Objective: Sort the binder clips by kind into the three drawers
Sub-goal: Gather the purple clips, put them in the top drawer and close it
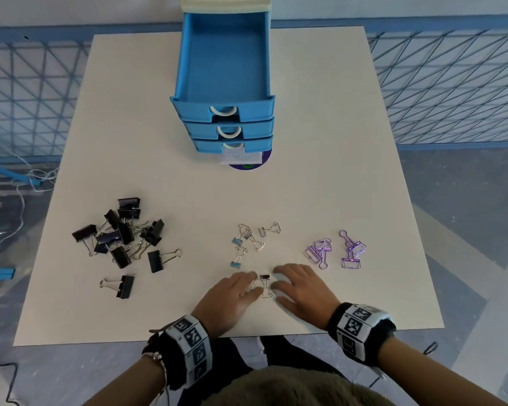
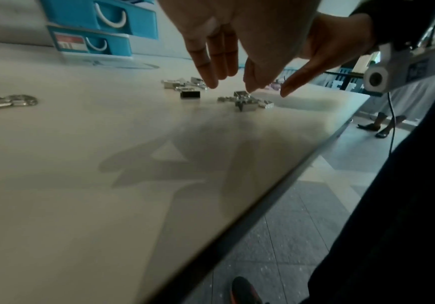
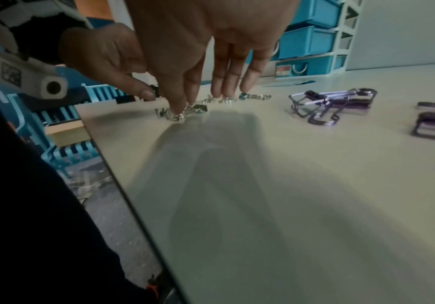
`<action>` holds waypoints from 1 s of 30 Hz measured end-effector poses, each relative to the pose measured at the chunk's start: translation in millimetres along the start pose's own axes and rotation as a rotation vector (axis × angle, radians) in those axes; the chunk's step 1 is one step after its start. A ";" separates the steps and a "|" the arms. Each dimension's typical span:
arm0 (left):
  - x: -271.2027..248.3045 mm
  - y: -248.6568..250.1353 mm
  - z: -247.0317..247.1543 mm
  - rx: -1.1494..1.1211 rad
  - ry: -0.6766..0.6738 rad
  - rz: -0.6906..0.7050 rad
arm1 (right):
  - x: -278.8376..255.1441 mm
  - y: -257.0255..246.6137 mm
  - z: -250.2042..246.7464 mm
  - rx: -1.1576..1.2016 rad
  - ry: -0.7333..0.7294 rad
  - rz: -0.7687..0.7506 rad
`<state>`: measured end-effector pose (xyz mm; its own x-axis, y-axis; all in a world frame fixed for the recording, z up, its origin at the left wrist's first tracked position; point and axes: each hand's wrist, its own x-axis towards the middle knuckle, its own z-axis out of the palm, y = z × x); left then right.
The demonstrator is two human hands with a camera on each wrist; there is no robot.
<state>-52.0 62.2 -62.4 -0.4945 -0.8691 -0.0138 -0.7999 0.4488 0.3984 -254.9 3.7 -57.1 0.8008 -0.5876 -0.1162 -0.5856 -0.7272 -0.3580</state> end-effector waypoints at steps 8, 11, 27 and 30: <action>-8.5 -3.2 14.6 0.111 0.031 0.007 | 7.3 0.0 15.5 -0.112 0.039 -0.083; -2.8 -3.5 10.5 0.096 0.016 -0.048 | 16.7 -1.1 14.2 -0.147 0.024 -0.075; 41.0 8.8 -13.4 0.032 -0.001 -0.239 | 8.0 27.0 -17.5 -0.004 0.212 0.207; 62.6 18.4 -21.3 -0.020 -0.033 -0.237 | -8.1 48.3 -32.6 0.068 0.277 0.366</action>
<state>-90.3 11.7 -36.4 -0.3050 -0.9421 -0.1392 -0.8882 0.2287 0.3985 -293.8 -38.3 -43.2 0.4739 -0.8806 0.0024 -0.8063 -0.4350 -0.4009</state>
